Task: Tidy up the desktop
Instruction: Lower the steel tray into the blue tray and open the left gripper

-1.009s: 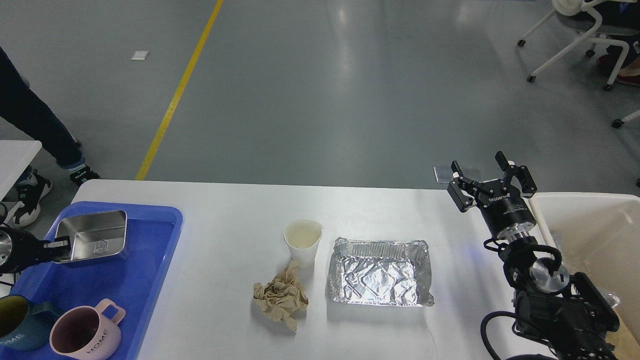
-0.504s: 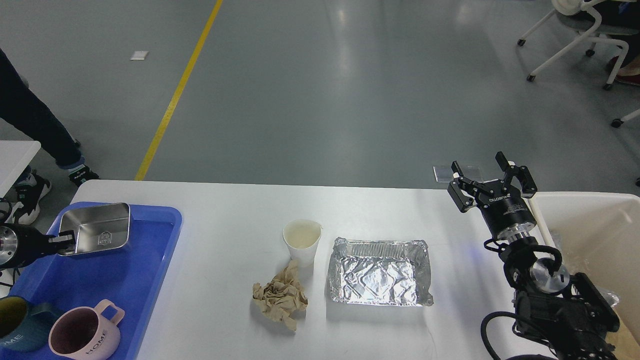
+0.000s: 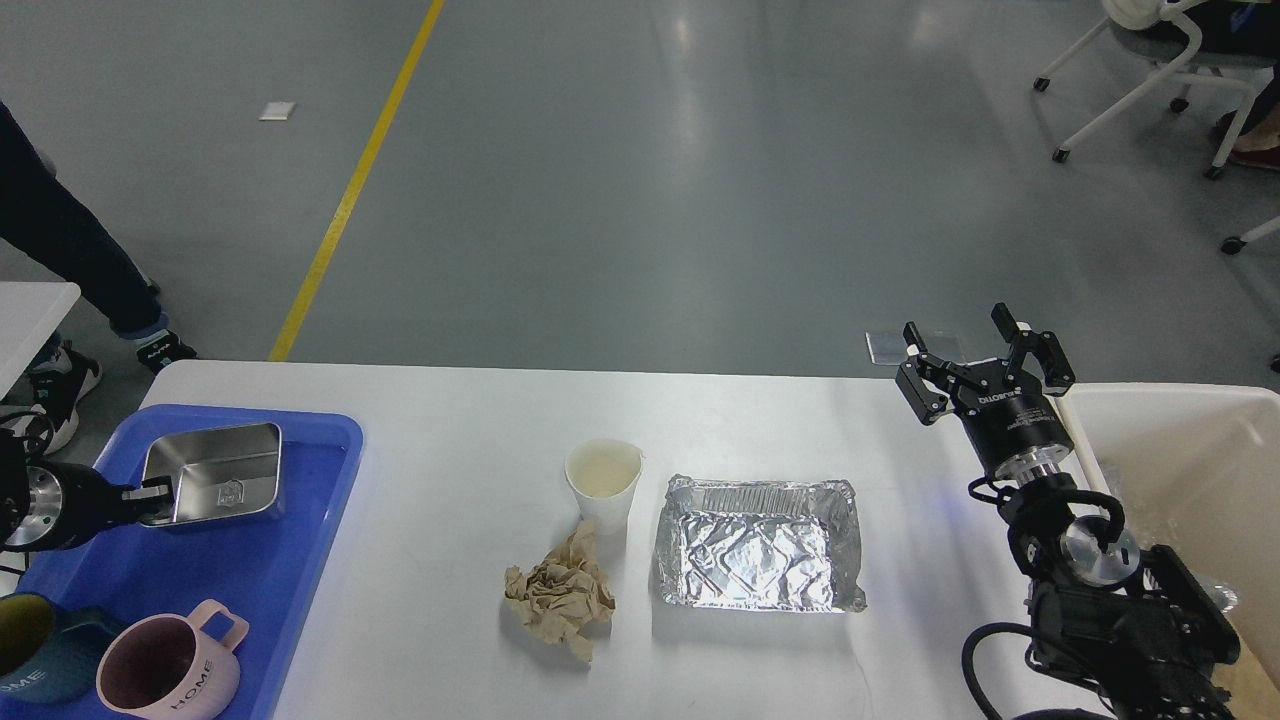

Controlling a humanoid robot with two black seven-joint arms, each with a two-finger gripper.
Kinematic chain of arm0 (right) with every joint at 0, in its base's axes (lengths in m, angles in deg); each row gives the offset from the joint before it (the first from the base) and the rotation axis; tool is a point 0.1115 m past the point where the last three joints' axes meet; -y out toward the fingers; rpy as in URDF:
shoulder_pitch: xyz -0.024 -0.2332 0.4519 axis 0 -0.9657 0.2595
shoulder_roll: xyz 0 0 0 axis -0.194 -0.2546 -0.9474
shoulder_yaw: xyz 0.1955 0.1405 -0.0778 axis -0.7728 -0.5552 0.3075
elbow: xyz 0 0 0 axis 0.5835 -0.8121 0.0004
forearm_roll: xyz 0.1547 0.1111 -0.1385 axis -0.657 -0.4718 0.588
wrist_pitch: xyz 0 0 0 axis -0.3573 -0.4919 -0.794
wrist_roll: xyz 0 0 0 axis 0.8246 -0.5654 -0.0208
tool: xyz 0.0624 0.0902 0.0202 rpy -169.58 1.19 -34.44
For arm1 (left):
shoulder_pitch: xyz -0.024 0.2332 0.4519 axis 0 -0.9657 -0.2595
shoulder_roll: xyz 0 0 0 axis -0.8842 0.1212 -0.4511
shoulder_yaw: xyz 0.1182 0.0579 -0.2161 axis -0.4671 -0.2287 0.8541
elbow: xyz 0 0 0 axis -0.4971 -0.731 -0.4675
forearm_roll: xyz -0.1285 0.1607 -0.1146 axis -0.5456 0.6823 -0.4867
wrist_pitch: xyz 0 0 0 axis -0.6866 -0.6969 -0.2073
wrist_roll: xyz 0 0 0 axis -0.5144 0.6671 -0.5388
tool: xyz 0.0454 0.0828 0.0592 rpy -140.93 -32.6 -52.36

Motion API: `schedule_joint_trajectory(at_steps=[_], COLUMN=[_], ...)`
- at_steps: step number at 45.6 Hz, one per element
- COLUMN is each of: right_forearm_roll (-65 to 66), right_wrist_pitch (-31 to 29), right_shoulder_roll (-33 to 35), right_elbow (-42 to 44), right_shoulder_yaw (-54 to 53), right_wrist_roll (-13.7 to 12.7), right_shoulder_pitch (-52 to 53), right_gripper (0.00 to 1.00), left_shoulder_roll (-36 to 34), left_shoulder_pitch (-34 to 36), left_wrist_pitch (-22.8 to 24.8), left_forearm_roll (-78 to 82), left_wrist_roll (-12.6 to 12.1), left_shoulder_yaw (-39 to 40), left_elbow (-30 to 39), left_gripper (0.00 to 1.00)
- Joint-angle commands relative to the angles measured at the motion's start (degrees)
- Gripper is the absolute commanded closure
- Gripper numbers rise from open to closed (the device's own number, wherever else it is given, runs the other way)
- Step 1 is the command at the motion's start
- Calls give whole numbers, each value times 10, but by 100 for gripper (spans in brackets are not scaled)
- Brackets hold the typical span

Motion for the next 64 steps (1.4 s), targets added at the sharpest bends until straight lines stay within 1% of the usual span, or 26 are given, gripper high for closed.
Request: schedule_joint_trajectory(at_steps=[1,5,12,29,57,64], right_forearm_roll=[0,0,0,0,1,0], right_wrist_pitch=[0,0,0,-1,0,0], right_shoulder_roll=[1,2,-1,-2,-1,3], right_elbow=[1,1,0,0,0,0], right_shoulder_yaw=[-1,0,0,0,0,0], right_wrist_roll=[0,0,-1,0,0,0], right_shoulder_pitch=[-1,-1,-1,-1,-1,-4], right_gripper=[0,0,0,0,0,0], left_shoulder_roll=[10,11,18,11,10,10], left_shoulder_pitch=[-1,-1,-16,-33,-27,-8], left_wrist_pitch=[0,-3,-25,-33,-32,-18], left_forearm_roll=[1,0,0,0,-1,-10], left_wrist_roll=[-4,-7,-10,-9,-7,-9], left_shoulder_yaw=[0,0,1,1,2,9], left_elbow=[0,0,0,0,0,2], left_gripper=[3,3,3,3,3,3])
